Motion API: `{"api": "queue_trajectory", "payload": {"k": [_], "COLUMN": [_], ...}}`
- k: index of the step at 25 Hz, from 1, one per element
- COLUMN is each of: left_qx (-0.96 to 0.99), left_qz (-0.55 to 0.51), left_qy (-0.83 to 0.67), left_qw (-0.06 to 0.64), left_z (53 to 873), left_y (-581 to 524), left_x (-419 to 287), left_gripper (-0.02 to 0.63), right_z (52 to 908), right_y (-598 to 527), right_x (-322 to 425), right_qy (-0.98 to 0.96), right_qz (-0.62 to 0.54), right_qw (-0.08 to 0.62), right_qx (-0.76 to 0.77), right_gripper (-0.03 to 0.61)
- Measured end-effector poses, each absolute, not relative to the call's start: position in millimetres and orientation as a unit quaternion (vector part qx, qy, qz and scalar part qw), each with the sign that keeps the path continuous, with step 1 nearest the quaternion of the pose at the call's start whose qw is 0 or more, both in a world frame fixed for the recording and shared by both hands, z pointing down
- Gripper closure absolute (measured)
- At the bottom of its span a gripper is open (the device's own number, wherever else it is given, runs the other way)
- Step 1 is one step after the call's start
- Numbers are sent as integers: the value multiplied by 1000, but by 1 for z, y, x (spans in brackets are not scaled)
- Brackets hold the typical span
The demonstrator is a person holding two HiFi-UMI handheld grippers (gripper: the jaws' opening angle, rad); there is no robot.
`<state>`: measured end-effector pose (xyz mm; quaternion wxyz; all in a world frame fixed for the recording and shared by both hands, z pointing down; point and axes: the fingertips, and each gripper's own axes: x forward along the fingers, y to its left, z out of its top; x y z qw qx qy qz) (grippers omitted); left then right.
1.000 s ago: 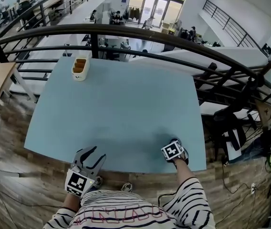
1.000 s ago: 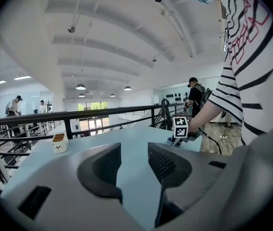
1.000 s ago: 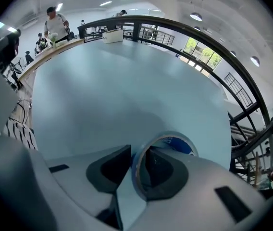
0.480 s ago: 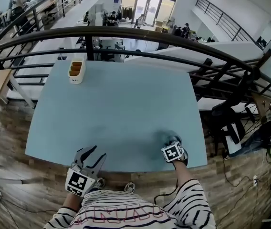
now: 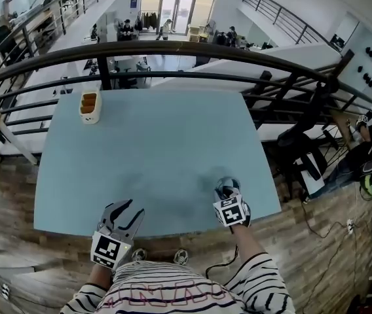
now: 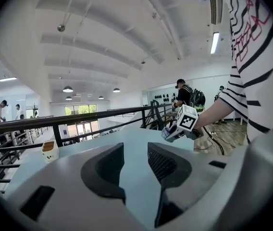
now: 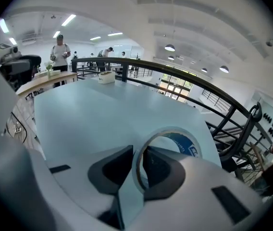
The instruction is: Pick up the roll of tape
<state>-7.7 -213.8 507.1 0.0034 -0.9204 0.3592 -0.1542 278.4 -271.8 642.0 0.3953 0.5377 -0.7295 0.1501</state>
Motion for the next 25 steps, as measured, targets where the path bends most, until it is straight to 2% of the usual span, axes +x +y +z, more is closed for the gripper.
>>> {"api": "queue_trajectory", "payload": {"k": [7, 11, 13, 25], "left_qx": [-929, -936, -940, -956], "left_qz": [-150, -144, -144, -143], "left_qy": [337, 321, 310, 256], "left_qw": [5, 6, 8, 25], "left_z": [509, 508, 507, 506], "left_y": [-225, -231, -232, -232], "left_x": [-8, -8, -8, -19], "left_gripper": [468, 536, 549, 586], "right_z": [596, 563, 548, 503], "right_y": [-248, -236, -229, -191], "right_x": [242, 211, 195, 119], "right_qy": [-747, -763, -770, -776], "right_qz": [145, 131, 123, 94], "right_qw": [313, 262, 240, 161], "right_qx": [568, 576, 578, 603], "right_gripper": [500, 500, 500, 500]}}
